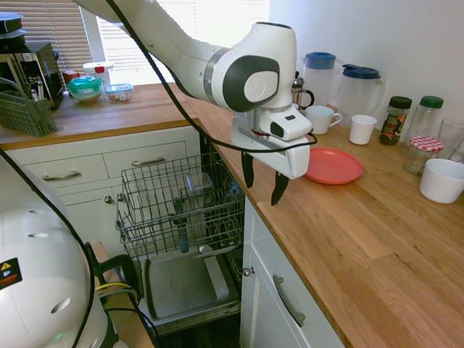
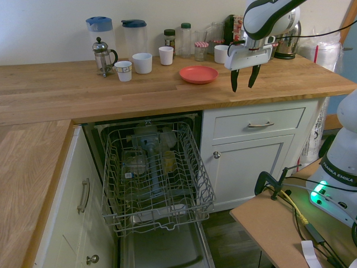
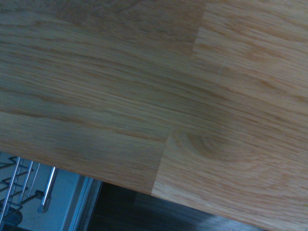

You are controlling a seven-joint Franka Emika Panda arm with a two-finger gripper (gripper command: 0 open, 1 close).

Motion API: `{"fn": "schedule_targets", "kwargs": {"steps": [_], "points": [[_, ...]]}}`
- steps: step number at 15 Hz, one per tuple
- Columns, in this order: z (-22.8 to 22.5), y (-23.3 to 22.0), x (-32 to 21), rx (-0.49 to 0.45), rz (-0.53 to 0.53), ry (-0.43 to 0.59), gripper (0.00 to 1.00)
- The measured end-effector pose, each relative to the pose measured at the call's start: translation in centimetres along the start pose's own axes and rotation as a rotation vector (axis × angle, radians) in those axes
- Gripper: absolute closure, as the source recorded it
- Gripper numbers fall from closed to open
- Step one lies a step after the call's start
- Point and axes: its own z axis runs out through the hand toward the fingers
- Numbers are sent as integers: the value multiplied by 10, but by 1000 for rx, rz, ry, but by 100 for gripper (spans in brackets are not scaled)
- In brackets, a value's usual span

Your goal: Put the plate in the dishwasher

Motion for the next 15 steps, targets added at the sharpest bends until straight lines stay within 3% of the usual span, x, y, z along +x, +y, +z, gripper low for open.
{"fn": "schedule_targets", "kwargs": {"steps": [6,15], "points": [[-23,-21,13,66,76,15,0],[-38,-59,108,226,415,-71,0]]}}
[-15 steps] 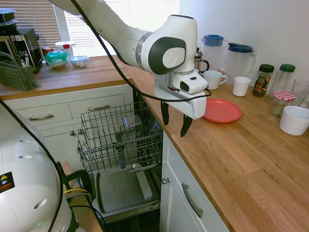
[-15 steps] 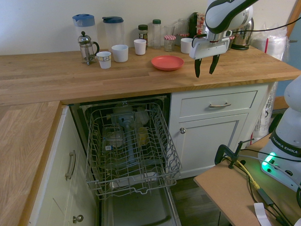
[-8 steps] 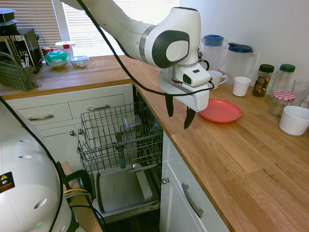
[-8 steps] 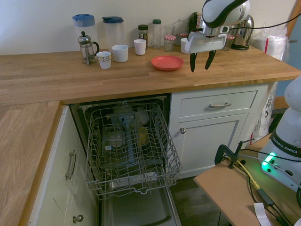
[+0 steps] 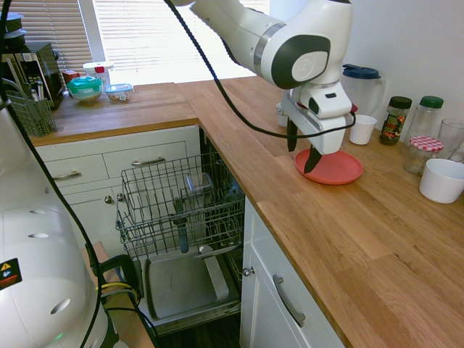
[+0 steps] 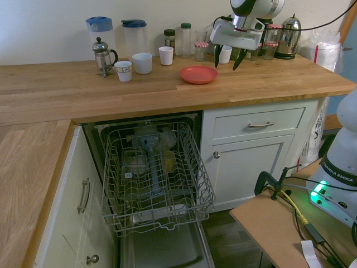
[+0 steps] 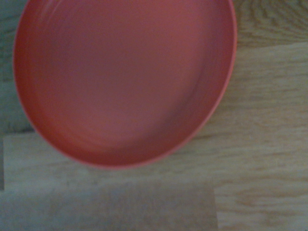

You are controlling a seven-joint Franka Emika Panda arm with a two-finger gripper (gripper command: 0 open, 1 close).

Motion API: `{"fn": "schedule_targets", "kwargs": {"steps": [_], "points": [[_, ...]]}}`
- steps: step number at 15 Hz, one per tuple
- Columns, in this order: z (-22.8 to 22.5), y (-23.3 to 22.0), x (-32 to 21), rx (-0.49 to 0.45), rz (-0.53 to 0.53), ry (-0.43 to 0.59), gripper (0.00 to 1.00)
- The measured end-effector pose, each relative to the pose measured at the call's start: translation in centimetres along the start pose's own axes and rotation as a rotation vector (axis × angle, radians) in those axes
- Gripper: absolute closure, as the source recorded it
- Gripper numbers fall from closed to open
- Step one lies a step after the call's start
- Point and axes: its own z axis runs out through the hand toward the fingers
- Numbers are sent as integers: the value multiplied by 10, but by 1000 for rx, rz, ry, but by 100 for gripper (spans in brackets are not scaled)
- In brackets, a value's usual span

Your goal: Put the plate in the dishwasher

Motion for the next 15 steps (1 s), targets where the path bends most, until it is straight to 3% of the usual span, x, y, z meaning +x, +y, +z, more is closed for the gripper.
{"fn": "schedule_targets", "kwargs": {"steps": [5,11,15], "points": [[28,-32,46,79,149,-69,0],[59,-55,79,80,277,-54,0],[73,-58,86,79,301,-50,0]]}}
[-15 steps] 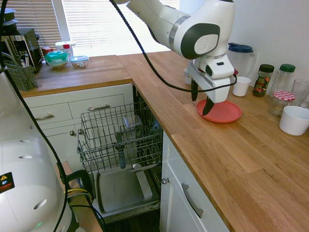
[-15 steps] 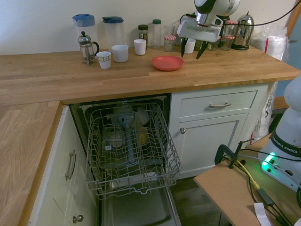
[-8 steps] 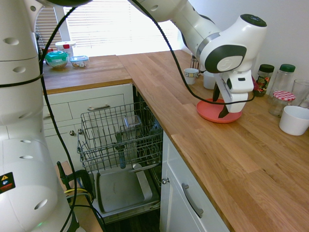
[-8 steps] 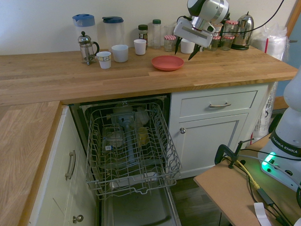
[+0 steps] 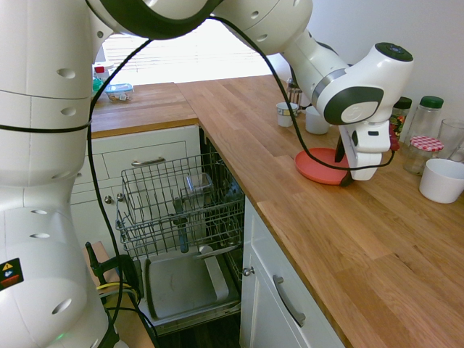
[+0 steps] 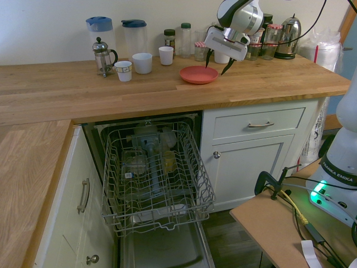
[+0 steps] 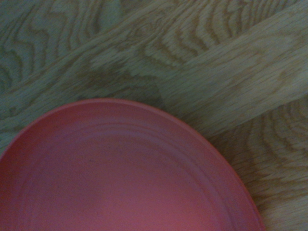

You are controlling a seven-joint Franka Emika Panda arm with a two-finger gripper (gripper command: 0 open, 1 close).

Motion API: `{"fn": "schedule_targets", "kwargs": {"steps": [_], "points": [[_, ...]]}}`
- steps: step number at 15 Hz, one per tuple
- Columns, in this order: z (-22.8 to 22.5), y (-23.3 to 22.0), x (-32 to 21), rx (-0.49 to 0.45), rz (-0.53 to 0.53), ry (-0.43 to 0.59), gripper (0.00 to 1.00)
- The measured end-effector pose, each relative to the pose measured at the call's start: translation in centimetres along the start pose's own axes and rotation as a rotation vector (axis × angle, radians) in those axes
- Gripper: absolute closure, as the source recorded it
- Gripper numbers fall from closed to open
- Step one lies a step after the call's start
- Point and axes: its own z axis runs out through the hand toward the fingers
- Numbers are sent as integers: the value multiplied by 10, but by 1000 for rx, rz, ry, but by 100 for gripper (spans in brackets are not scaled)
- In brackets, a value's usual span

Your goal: Put the plate in the dishwasher

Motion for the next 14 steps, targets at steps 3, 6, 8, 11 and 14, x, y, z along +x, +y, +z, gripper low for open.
{"fn": "schedule_targets", "kwargs": {"steps": [3,6,8,11,14], "points": [[6,0,4,16,30,-12,100],[12,1,11,26,43,-24,100],[15,2,15,30,47,-33,100],[18,2,15,40,46,-43,100],[21,3,16,46,43,-53,100]]}}
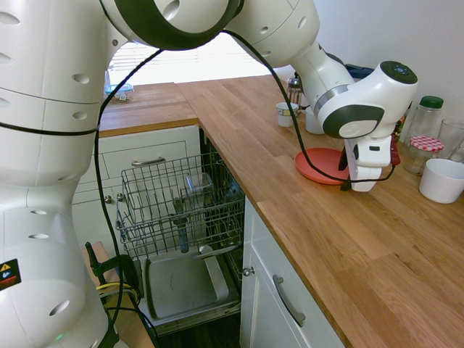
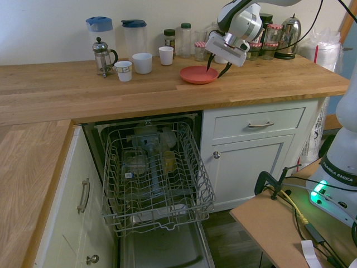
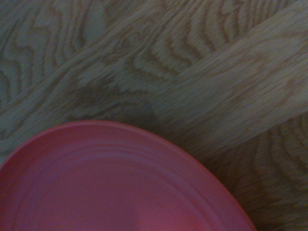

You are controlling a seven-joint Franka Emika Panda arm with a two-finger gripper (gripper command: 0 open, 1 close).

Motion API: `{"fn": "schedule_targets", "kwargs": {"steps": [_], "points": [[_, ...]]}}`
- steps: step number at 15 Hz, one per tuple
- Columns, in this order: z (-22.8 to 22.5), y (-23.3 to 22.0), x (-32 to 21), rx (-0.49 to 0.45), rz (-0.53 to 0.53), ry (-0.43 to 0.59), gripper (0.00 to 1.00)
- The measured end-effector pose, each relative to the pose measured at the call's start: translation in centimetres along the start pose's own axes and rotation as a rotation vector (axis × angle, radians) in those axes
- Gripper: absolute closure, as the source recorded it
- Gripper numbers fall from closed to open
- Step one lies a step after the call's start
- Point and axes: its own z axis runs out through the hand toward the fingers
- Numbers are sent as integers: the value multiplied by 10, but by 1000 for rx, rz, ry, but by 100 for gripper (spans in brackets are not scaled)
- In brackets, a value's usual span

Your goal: Put the plate in the dishwasher

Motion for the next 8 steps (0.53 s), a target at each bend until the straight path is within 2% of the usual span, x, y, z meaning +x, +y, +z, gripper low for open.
{"fn": "schedule_targets", "kwargs": {"steps": [8], "points": [[5,5,14,17,-10,-32,100]]}}
